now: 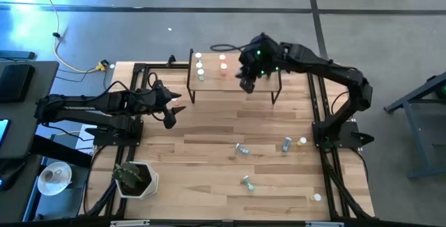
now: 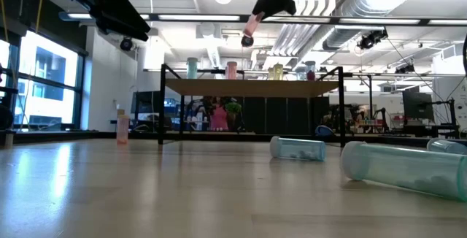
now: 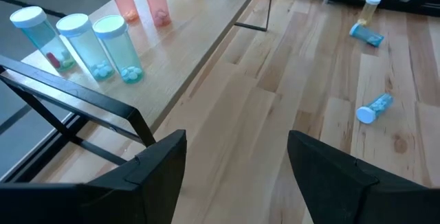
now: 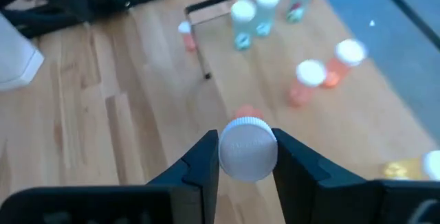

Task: Pick and place medicine bottles onto shelf by color
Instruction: Align the pink pill bottle with the pink pill bottle

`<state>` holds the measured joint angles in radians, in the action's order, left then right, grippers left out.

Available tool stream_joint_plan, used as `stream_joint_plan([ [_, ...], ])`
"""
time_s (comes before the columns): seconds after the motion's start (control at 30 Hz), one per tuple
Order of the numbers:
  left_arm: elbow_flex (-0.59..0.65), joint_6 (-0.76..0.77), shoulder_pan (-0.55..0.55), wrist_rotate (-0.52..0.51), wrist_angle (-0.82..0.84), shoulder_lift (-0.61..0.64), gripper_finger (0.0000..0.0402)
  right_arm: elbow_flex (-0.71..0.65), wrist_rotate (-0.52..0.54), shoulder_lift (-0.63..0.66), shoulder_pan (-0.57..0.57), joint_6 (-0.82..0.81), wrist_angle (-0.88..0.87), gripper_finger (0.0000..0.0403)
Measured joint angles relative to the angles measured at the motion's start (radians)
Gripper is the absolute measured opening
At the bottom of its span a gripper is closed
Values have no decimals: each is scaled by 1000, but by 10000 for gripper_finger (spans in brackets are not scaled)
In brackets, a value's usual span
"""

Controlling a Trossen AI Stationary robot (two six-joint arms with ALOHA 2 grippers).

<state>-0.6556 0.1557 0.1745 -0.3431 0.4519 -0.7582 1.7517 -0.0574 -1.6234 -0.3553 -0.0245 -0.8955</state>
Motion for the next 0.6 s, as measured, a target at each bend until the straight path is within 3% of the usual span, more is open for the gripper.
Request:
stream_joint_plan([
  [0.37, 0, -1, 0, 0, 0, 0, 241, 105, -7, -15, -92, 78, 41, 95],
  [0.6, 0, -1, 0, 0, 0, 0, 241, 307, -27, -174, -111, 96, -92, 95],
])
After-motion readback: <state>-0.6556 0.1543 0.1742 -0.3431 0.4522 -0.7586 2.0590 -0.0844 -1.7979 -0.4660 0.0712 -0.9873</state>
